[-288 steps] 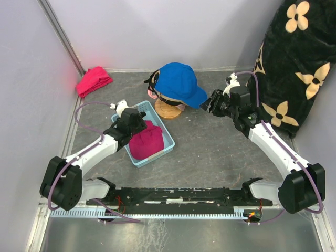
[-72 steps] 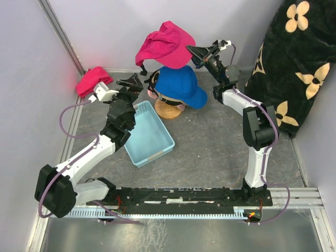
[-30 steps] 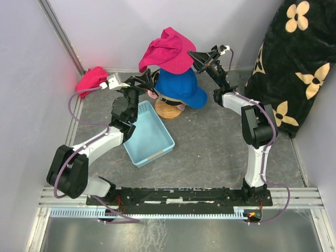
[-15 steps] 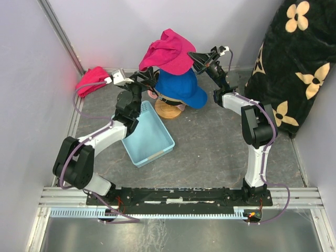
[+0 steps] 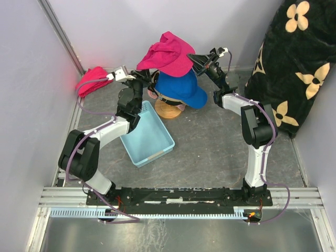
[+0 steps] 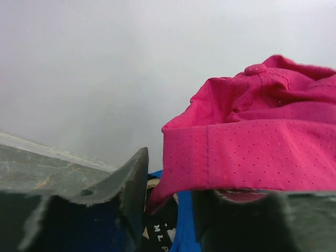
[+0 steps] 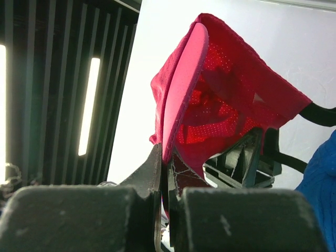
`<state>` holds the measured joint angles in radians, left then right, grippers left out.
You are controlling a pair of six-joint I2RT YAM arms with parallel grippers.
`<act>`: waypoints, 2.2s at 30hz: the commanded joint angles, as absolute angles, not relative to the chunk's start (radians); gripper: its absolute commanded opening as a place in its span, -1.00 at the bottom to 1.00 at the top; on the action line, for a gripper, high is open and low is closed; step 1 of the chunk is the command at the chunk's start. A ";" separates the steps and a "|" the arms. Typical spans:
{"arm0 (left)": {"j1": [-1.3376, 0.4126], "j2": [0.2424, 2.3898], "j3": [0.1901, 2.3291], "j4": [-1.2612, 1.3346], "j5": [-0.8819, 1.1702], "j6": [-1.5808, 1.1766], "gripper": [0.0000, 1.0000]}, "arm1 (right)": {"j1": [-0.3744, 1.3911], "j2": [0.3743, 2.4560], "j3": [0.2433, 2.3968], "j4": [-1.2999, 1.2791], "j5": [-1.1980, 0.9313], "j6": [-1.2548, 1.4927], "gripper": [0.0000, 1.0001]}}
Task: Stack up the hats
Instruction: Stack the hat on the hat.
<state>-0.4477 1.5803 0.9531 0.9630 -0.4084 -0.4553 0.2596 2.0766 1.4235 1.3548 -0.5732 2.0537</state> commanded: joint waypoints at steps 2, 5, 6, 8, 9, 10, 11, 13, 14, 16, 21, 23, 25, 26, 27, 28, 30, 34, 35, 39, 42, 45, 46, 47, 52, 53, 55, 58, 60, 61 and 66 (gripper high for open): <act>-0.425 1.599 0.974 1.112 -0.380 -0.395 -0.43 | 0.255 2.055 1.449 1.444 -0.585 2.075 -0.92; -0.425 1.600 0.989 1.125 -0.399 -0.372 -0.51 | 0.255 2.082 1.496 1.444 -0.588 2.086 -0.92; -0.425 1.599 0.993 1.132 -0.401 -0.361 -0.52 | 0.255 2.090 1.513 1.443 -0.590 2.090 -0.92; -0.425 1.596 0.996 1.146 -0.408 -0.337 -0.55 | 0.253 2.109 1.550 1.443 -0.595 2.096 -0.92; -0.425 1.595 0.995 1.154 -0.418 -0.325 -0.55 | 0.253 2.123 1.567 1.443 -0.598 2.101 -0.92; -0.424 1.597 0.993 1.166 -0.427 -0.312 -0.55 | 0.252 2.138 1.579 1.443 -0.600 2.107 -0.92; -0.425 1.599 0.993 1.172 -0.434 -0.300 -0.54 | 0.249 2.150 1.583 1.443 -0.601 2.110 -0.92; -0.427 1.603 0.989 1.179 -0.440 -0.281 -0.51 | 0.241 2.164 1.560 1.443 -0.599 2.110 -0.92; -0.431 1.604 0.986 1.184 -0.443 -0.265 -0.50 | 0.235 2.165 1.540 1.443 -0.598 2.105 -0.92; -0.440 1.609 0.985 1.195 -0.450 -0.226 -0.49 | 0.223 2.162 1.484 1.444 -0.599 2.098 -0.92; -0.464 1.637 1.003 1.199 -0.441 -0.148 -0.46 | 0.196 2.153 1.407 1.444 -0.595 2.093 -0.92; -0.480 1.641 1.007 1.200 -0.441 -0.113 -0.45 | 0.182 2.147 1.383 1.443 -0.597 2.093 -0.92; -0.495 1.647 1.012 1.197 -0.440 -0.076 -0.45 | 0.170 2.145 1.360 1.444 -0.599 2.091 -0.92; -0.501 1.650 1.012 1.196 -0.437 -0.062 -0.45 | 0.165 2.145 1.351 1.443 -0.599 2.091 -0.92; -0.509 1.652 1.012 1.196 -0.434 -0.046 -0.45 | 0.161 2.145 1.340 1.443 -0.600 2.092 -0.92; -0.518 1.656 1.012 1.198 -0.435 -0.027 -0.45 | 0.156 2.146 1.330 1.444 -0.601 2.092 -0.92; -0.531 1.658 1.009 1.197 -0.434 0.000 -0.45 | 0.147 2.148 1.311 1.445 -0.604 2.092 -0.92; -0.558 1.662 0.997 1.199 -0.444 0.051 -0.45 | 0.135 2.147 1.274 1.445 -0.611 2.087 -0.93; -0.560 1.661 0.992 1.199 -0.447 0.058 -0.45 | 0.134 2.146 1.268 1.445 -0.613 2.087 -0.93; -0.572 1.651 0.963 1.203 -0.459 0.089 -0.45 | 0.128 2.145 1.243 1.445 -0.617 2.091 -0.92; -0.574 1.646 0.948 1.196 -0.472 0.110 -0.45 | 0.123 2.138 1.221 1.445 -0.620 2.097 -0.91; -0.575 1.639 0.928 1.191 -0.483 0.115 -0.44 | 0.118 2.127 1.201 1.445 -0.623 2.105 -0.91; -0.575 1.637 0.922 1.194 -0.482 0.115 -0.45 | 0.117 2.124 1.196 1.445 -0.626 2.106 -0.90; -0.575 1.635 0.918 1.191 -0.482 0.115 -0.45 | 0.116 2.123 1.195 1.445 -0.630 2.109 -0.90; -0.575 1.631 0.903 1.195 -0.485 0.111 -0.45 | 0.116 2.112 1.188 1.445 -0.653 2.116 -0.88; -0.576 1.627 0.901 1.194 -0.485 0.109 -0.45 | 0.115 2.111 1.187 1.445 -0.658 2.118 -0.88; -0.576 1.620 0.893 1.195 -0.484 0.104 -0.47 | 0.115 2.108 1.174 1.445 -0.664 2.119 -0.88; -0.578 1.606 0.876 1.198 -0.487 0.106 -0.48 | 0.115 2.104 1.160 1.445 -0.675 2.117 -0.87; -0.580 1.598 0.864 1.203 -0.485 0.104 -0.50 | 0.114 2.100 1.152 1.445 -0.681 2.113 -0.87; -0.581 1.594 0.859 1.203 -0.485 0.102 -0.50 | 0.115 2.098 1.147 1.445 -0.684 2.111 -0.87; -0.589 1.583 0.835 1.203 -0.482 0.091 -0.53 | 0.115 2.093 1.122 1.446 -0.700 2.097 -0.87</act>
<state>-0.5781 1.6337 0.8509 1.1408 -0.4690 0.0658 0.1207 2.1391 1.1446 1.3918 -0.6510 2.1078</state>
